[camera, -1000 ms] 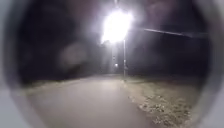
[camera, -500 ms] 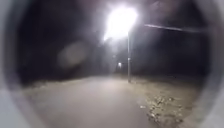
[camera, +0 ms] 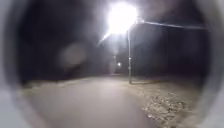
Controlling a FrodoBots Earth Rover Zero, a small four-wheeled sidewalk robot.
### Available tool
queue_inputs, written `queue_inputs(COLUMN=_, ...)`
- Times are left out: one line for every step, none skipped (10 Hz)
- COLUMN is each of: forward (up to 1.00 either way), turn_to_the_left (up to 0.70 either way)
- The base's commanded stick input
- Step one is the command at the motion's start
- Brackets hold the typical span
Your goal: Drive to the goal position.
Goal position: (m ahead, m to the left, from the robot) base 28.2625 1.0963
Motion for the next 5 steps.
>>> queue_inputs(forward=0.85, turn_to_the_left=0.0)
queue_inputs(forward=0.85, turn_to_the_left=0.0)
queue_inputs(forward=0.85, turn_to_the_left=0.0)
queue_inputs(forward=0.85, turn_to_the_left=0.0)
queue_inputs(forward=0.85, turn_to_the_left=0.0)
